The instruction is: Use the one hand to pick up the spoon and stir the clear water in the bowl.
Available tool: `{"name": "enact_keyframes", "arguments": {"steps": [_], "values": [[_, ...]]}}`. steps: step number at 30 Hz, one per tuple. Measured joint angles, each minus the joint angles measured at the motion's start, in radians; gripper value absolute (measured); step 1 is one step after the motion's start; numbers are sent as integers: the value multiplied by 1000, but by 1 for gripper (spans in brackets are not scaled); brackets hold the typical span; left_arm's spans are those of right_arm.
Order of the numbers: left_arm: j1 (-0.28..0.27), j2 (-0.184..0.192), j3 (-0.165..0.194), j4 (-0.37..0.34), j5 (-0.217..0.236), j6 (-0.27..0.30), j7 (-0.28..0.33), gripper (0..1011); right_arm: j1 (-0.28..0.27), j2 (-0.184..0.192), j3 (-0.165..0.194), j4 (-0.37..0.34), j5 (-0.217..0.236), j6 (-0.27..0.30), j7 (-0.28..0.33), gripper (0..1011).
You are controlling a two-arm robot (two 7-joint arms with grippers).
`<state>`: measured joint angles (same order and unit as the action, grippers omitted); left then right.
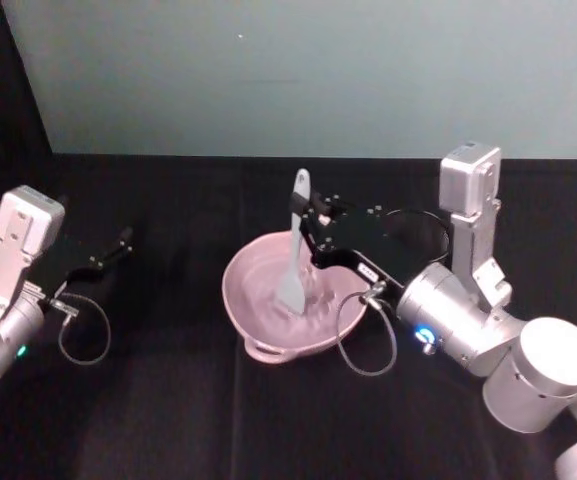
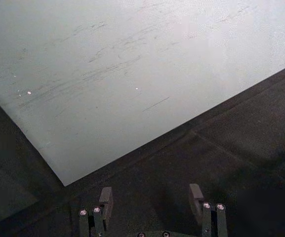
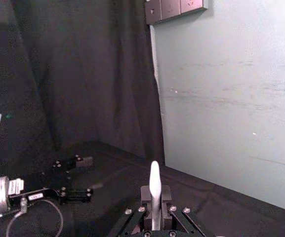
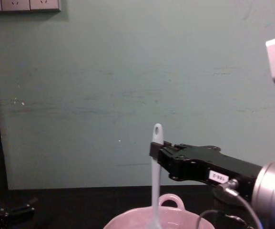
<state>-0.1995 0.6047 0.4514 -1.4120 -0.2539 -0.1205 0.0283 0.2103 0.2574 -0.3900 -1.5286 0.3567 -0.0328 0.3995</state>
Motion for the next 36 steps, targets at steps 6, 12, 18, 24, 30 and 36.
{"name": "enact_keyframes", "arguments": {"steps": [6, 12, 18, 24, 30, 36], "values": [[0, 0, 0, 0, 0, 0, 0, 1011, 31, -33, -28, 43, -12, -31, -6, 110], [0, 0, 0, 0, 0, 0, 0, 1011, 70, -67, -43, 106, -59, -75, -38, 110], [0, 0, 0, 0, 0, 0, 0, 1011, 89, -92, -33, 155, -118, -111, -88, 110], [0, 0, 0, 0, 0, 0, 0, 1011, 86, -94, -12, 160, -159, -124, -119, 111], [0, 0, 0, 0, 0, 0, 0, 1011, 59, -71, 15, 111, -166, -90, -112, 110], [0, 0, 0, 0, 0, 0, 0, 1011, 16, -41, 44, 32, -120, -33, -75, 110]]}}
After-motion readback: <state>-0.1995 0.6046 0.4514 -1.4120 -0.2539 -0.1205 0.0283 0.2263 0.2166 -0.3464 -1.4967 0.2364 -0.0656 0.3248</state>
